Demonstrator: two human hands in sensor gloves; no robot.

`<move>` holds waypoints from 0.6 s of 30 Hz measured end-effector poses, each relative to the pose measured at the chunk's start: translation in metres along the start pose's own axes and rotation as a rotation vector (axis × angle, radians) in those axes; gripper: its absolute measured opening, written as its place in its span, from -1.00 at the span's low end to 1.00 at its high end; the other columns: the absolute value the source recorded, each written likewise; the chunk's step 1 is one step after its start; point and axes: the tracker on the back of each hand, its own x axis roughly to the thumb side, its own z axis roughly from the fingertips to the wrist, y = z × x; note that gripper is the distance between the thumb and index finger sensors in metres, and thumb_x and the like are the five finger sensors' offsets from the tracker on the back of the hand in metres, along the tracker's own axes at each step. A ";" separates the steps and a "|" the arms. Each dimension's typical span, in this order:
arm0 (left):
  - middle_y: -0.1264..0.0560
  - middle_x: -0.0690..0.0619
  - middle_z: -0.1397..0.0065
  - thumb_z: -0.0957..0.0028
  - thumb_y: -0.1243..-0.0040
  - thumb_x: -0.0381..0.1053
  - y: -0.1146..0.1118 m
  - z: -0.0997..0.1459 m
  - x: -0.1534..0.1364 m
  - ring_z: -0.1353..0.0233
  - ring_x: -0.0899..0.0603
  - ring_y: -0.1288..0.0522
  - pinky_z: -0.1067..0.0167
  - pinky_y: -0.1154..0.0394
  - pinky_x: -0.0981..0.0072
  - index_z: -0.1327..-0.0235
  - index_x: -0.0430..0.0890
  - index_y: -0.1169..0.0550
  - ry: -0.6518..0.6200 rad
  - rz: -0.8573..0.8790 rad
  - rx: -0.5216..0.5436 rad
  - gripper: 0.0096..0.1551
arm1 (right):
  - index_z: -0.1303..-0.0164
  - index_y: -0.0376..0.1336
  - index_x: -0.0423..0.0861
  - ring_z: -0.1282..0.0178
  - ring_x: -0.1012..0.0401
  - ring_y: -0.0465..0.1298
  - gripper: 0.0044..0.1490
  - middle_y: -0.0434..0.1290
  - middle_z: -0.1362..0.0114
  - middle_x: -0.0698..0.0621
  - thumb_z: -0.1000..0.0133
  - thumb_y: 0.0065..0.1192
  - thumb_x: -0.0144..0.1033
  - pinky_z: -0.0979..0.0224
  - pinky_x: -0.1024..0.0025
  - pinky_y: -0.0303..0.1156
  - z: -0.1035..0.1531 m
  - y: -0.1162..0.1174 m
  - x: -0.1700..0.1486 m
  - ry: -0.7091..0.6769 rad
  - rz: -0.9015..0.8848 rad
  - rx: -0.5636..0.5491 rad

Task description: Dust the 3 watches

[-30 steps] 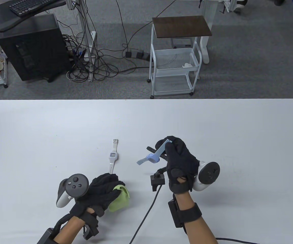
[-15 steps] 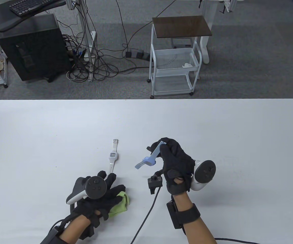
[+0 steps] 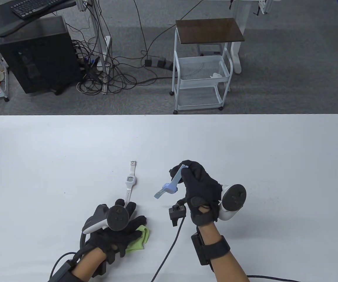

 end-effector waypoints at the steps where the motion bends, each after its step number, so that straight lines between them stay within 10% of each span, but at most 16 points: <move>1: 0.47 0.12 -0.75 -0.28 0.18 0.41 0.000 0.000 0.000 -0.63 -0.28 0.65 -0.21 0.65 -0.48 -0.73 0.32 0.02 -0.002 0.001 0.000 -0.24 | 0.02 0.45 -0.07 0.28 0.07 0.71 -0.55 0.72 0.09 -0.11 0.00 0.29 -0.10 -0.17 -0.17 0.38 0.000 0.000 0.000 0.000 0.000 0.001; 18: 0.34 0.03 -0.80 -0.21 0.18 0.53 0.013 0.011 -0.004 -0.68 -0.33 0.56 -0.26 0.58 -0.51 -0.74 0.22 -0.05 -0.110 0.142 0.134 -0.13 | 0.01 0.45 -0.07 0.28 0.07 0.71 -0.55 0.72 0.09 -0.11 0.00 0.29 -0.10 -0.17 -0.17 0.38 0.000 0.001 0.002 -0.003 -0.009 0.005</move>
